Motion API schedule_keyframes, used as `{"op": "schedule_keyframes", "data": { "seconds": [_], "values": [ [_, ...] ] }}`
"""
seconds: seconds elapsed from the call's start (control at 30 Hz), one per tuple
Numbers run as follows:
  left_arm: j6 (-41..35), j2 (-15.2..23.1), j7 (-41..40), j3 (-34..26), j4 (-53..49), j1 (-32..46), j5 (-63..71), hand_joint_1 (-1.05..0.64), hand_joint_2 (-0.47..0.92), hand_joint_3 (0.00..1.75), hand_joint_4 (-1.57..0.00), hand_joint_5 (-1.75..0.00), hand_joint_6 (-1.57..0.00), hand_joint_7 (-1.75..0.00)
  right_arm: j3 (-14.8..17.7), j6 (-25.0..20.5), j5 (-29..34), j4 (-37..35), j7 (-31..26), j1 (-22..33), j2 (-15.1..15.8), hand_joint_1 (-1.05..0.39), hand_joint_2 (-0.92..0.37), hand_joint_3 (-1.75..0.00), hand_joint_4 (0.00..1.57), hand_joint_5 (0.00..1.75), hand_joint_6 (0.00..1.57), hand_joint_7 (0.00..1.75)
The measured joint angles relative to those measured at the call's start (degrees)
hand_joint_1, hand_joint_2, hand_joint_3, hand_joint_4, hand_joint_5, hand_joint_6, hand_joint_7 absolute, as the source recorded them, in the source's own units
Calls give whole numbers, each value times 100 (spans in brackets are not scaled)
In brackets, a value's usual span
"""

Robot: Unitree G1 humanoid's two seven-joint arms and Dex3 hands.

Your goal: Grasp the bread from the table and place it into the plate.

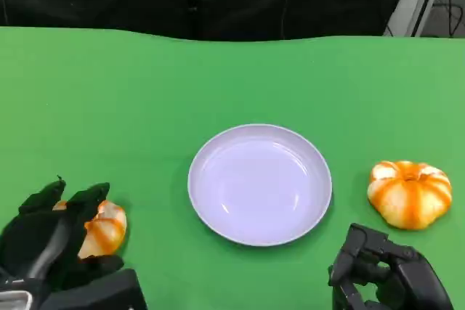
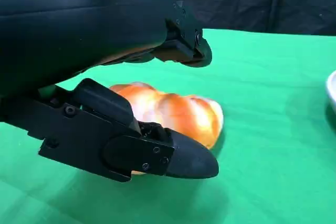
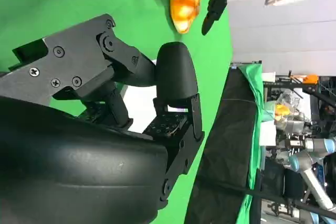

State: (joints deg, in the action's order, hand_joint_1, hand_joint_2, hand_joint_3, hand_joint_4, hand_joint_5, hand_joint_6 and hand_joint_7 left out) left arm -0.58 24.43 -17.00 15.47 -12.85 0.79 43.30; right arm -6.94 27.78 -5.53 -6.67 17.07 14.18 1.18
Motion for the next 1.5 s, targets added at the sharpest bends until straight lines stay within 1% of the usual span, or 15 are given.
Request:
{"op": "schedule_keyframes", "data": {
  "seconds": [0.13,0.37,0.7,0.97,1.07,1.1,1.2,1.23,1.3,1.33,1.37,1.4,1.43,1.5],
  "values": [
    [-23,47,74,-61,93,78,-1,-86,92,26,-24,-1,-41,0,22,0,-20,-17,41,-13,0,-13,-68,-101,77,175,72,151],
    [-42,88,110,-153,-37,96,-18,-86,92,27,-25,-1,-41,-1,35,0,-23,-16,40,-13,-1,-14,-68,-100,77,175,72,151],
    [40,80,94,-114,-793,-135,-30,-84,92,25,-28,-2,-42,-1,50,1,-19,-17,43,-9,-1,-14,-68,-100,77,175,72,151],
    [216,34,94,-21,-1138,-378,-189,-68,92,17,-32,-2,-46,-1,56,0,-16,-14,42,-5,0,-14,-68,-99,76,175,71,151],
    [334,30,93,1,-1273,-449,-279,-60,92,17,-36,-4,-49,-2,56,0,-14,-14,41,-5,-1,-14,-68,-99,76,175,71,152],
    [375,30,92,7,-1318,-474,-295,-53,92,18,-40,-5,-51,-3,56,0,-13,-14,40,-4,-2,-14,-68,-99,76,175,71,152],
    [437,30,91,31,-1365,-514,-317,-41,92,20,-48,-7,-56,-4,55,0,-1,-10,32,1,-2,-14,-68,-99,76,175,72,152],
    [437,30,91,39,-1365,-523,-317,-33,92,23,-57,-7,-63,-5,54,0,2,-10,29,3,-3,-14,-69,-99,76,175,71,152],
    [451,30,91,42,-1369,-542,-329,-27,92,26,-67,-8,-69,-5,54,0,0,-10,31,2,-4,-14,-69,-100,76,175,71,151],
    [466,30,91,42,-1373,-549,-333,-25,92,27,-75,-10,-76,-6,54,0,-2,-10,33,2,-5,-14,-69,-100,76,175,71,151],
    [480,30,90,41,-1377,-553,-345,-24,92,28,-79,-11,-79,-7,54,0,-2,-10,35,2,-5,-14,-68,-100,76,175,72,151],
    [494,30,88,39,-1381,-557,-387,-20,92,28,-95,-16,-90,-9,54,0,-2,-10,35,2,-5,-14,-68,-100,76,175,72,151],
    [508,30,85,34,-1383,-561,-422,-18,92,28,-100,-18,-94,-9,54,0,-1,-10,34,2,-5,-14,-68,-100,77,175,72,152],
    [539,31,74,15,-1387,-569,-489,-14,92,31,-113,-25,-109,-14,54,0,2,-10,29,2,-5,-13,-68,-100,77,175,72,152]
  ]
}}
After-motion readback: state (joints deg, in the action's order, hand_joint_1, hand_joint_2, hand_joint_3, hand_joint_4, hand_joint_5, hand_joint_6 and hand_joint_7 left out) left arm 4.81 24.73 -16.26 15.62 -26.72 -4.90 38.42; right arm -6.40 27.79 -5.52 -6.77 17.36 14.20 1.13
